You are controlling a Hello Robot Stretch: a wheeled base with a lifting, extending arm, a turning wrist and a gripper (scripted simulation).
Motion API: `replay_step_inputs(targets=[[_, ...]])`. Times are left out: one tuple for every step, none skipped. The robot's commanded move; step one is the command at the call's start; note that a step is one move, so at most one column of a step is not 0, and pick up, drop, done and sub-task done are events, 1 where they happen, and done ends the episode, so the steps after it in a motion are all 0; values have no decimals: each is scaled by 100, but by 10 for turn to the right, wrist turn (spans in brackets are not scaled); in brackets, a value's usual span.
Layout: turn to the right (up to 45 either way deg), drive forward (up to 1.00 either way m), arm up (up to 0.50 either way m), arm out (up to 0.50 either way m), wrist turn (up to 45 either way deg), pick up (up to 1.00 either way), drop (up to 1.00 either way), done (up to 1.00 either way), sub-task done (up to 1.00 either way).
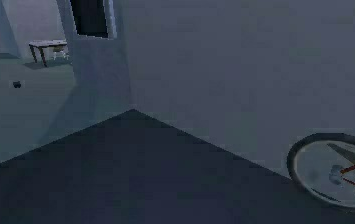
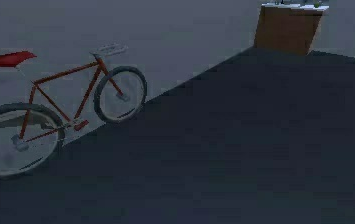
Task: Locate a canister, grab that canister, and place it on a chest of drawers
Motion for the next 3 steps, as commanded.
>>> replay_step_inputs(targets=[[0,35,0,0,0,0,0,0,0],[-450,0,0,0,0,0,0,0,0],[-30,0,0,0,0,0,0,0,0]])
